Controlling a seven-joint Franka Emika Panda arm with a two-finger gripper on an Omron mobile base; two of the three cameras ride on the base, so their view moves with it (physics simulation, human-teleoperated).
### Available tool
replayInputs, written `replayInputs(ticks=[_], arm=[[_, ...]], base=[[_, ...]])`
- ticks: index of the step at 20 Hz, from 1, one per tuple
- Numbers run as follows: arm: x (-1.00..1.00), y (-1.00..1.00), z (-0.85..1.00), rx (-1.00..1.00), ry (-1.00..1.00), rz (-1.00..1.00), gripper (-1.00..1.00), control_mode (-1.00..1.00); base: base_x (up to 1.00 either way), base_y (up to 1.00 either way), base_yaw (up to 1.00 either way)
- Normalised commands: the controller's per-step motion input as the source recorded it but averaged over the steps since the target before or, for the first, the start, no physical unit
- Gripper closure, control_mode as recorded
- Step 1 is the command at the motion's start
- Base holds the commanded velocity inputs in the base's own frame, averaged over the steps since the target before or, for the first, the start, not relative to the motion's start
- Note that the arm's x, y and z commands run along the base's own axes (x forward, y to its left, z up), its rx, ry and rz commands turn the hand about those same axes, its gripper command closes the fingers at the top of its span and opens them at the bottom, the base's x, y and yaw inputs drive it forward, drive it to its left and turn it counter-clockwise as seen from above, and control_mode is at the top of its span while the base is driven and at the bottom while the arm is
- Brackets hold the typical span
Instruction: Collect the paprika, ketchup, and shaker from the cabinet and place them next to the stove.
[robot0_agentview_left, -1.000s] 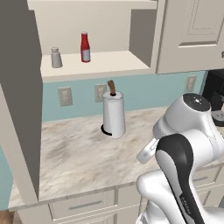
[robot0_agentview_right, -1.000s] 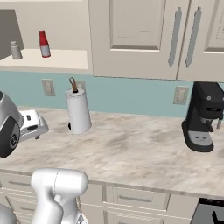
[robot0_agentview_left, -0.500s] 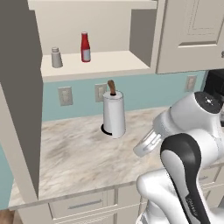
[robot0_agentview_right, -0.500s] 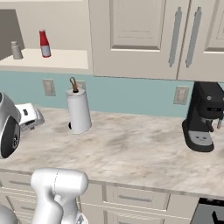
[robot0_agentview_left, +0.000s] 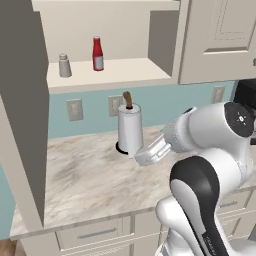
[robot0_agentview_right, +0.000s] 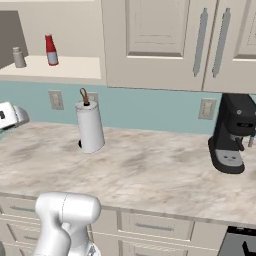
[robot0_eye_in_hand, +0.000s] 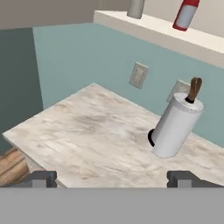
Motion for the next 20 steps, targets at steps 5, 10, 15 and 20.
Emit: replayInputs(ticks=[5, 10, 15, 20], arm=[[0.06, 0.27, 0.77, 0.16, -0.07, -0.07, -1.00, -1.00], [0.19, -0.03, 0.54, 0.25, -0.03, 0.00, -1.00, -1.00], [0.21, -0.03, 0.27, 0.15, -0.17, -0.01, -1.00, -1.00], [0.08, 0.07, 0.03, 0.02, -0.07, -0.06, -1.00, -1.00]], base=[[0.00, 0.00, 0.00], [0.00, 0.00, 0.00], [0.00, 0.00, 0.00], [0.00, 0.00, 0.00]])
